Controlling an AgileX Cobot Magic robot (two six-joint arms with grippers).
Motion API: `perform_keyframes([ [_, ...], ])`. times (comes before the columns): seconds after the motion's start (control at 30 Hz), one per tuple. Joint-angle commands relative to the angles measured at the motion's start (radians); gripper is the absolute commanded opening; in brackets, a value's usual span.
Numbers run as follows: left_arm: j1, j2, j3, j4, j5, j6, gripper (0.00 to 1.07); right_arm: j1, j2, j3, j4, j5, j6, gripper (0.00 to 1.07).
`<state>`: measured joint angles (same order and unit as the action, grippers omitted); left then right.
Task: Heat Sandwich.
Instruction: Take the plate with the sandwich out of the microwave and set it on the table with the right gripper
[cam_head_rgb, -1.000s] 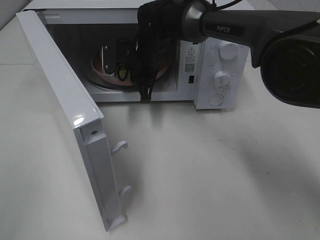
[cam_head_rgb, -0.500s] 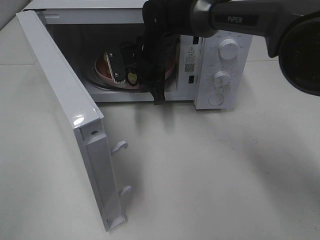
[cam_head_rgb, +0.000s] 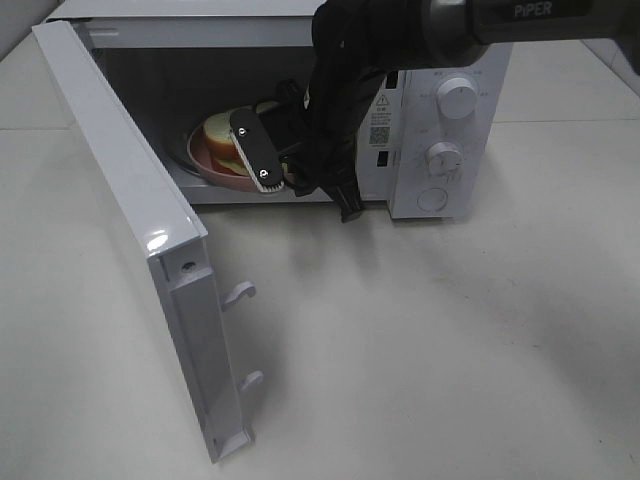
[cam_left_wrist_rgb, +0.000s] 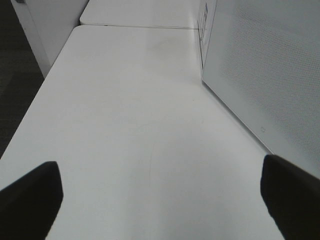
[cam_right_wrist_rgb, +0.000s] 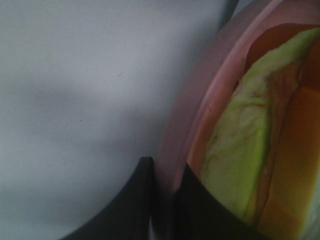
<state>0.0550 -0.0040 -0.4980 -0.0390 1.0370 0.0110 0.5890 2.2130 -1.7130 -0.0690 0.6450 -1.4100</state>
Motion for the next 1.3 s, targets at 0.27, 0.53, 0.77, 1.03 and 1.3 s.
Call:
perform_keyframes([
  [0.27, 0.002, -0.025, 0.003, -0.004, -0.001, 0.002, 1.01, -0.005, -0.142, 0.161, 0.002, -0.115, -0.092, 0.00],
  [0.53, 0.002, -0.025, 0.003, -0.004, -0.001, 0.002, 1.01, -0.005, -0.208, 0.252, 0.003, -0.135, -0.120, 0.00],
  [0.77, 0.002, -0.025, 0.003, -0.004, -0.001, 0.002, 1.01, -0.005, -0.271, 0.332, 0.060, -0.164, -0.159, 0.00],
  [1.03, 0.002, -0.025, 0.003, -0.004, -0.001, 0.002, 1.01, -0.005, -0.335, 0.411, 0.081, -0.172, -0.186, 0.00],
  [1.3, 0.002, -0.025, 0.003, -0.004, -0.001, 0.002, 1.01, -0.005, -0.433, 0.517, 0.082, -0.222, -0.186, 0.00],
])
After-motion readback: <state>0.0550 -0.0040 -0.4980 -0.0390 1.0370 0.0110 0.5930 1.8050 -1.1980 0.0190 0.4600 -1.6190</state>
